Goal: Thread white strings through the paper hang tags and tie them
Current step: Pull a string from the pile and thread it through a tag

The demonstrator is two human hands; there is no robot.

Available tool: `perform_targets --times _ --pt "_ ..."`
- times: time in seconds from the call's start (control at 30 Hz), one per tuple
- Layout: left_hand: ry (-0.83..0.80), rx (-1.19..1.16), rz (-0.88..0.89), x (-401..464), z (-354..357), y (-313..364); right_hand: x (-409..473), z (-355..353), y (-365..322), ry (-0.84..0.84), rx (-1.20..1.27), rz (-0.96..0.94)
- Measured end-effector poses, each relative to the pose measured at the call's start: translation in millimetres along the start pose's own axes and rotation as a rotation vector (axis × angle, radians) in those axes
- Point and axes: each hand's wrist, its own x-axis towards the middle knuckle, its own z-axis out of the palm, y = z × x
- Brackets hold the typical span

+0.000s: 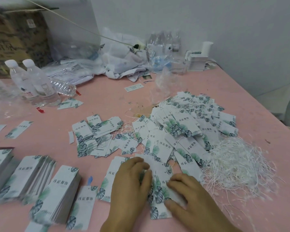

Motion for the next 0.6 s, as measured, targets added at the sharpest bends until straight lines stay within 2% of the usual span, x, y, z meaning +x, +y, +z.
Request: perform_targets --times 0.13,0.27,0.4,0.6 --pt "0.162 0.105 -0.264 8.0 -20.5 -25.0 1.1 2.1 4.5 0.055 -0.166 0.135" --pt "0.002 0.258 -0.442 14.1 -29.5 -40.3 2.1 -0.2 2.3 -0.051 -0.234 0.196" --pt "-0.035 0.189 -0.498 13.3 -27.9 -36.6 6.3 -5.1 -1.0 -0.087 -0.117 0.228" --pt "0.009 0.04 -0.574 15.0 -28.1 -35.8 10.8 -13.3 4.6 -0.035 0.287 0.361"
